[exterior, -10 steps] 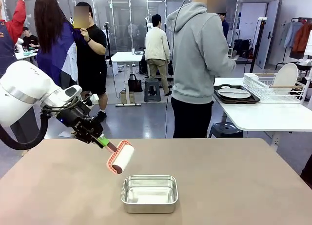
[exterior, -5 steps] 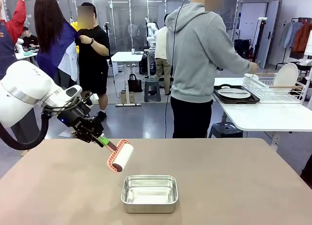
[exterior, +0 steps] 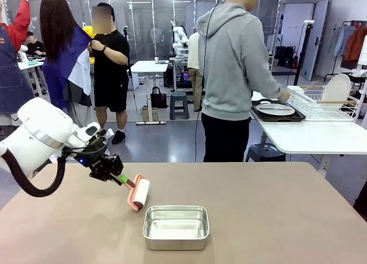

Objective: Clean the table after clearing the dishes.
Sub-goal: When the right (or left) Handle tray is removed, use the right hand (or left hand) to clean the right (or left) side of the table with the Lint Roller.

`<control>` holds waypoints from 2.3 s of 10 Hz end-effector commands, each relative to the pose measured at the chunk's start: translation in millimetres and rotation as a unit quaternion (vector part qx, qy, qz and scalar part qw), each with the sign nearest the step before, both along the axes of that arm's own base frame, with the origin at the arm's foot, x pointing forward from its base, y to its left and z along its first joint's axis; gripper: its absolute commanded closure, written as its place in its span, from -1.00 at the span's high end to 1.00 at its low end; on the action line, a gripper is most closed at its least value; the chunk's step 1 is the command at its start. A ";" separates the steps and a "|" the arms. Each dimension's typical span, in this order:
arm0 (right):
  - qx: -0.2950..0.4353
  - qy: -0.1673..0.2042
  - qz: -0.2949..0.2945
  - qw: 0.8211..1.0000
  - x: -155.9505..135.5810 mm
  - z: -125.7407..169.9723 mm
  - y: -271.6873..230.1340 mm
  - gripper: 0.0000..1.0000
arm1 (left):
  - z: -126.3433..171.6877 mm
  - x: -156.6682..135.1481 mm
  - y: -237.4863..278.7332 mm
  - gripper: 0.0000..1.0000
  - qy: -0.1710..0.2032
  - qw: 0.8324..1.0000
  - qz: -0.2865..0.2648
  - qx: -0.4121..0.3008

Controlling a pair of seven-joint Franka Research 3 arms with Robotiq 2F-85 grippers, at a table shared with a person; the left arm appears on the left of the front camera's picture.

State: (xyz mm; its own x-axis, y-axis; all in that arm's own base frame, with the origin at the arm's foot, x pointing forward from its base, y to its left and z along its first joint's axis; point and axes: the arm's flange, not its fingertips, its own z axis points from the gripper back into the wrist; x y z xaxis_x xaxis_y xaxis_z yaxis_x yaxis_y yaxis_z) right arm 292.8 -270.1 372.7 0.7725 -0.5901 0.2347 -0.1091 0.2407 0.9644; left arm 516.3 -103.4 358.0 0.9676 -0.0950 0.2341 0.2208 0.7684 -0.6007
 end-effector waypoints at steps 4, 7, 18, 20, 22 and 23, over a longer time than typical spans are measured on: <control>0.001 -0.005 -0.002 1.000 -0.1 2.8 1.1 1.00 | -31.9 16.6 15.9 -0.59 0.035 0.999 0.031 -0.001; 0.001 -0.005 -0.002 1.000 -0.1 2.8 1.1 1.00 | -55.0 36.1 35.7 -0.59 0.071 0.997 0.022 0.008; 0.001 -0.005 -0.002 1.000 -0.1 2.8 1.1 1.00 | -90.3 42.9 288.7 -0.59 0.083 0.995 0.058 0.003; 0.001 -0.005 -0.002 1.000 -0.1 2.8 1.1 1.00 | -88.0 39.0 340.6 -0.59 0.089 0.993 0.068 0.034; 0.001 -0.005 -0.002 1.000 -0.1 2.8 1.1 1.00 | -76.0 28.6 377.9 -0.59 0.088 0.993 0.071 0.037; 0.001 -0.005 -0.002 1.000 -0.1 2.8 1.1 1.00 | -66.2 22.3 387.9 -0.59 0.080 0.993 0.075 0.035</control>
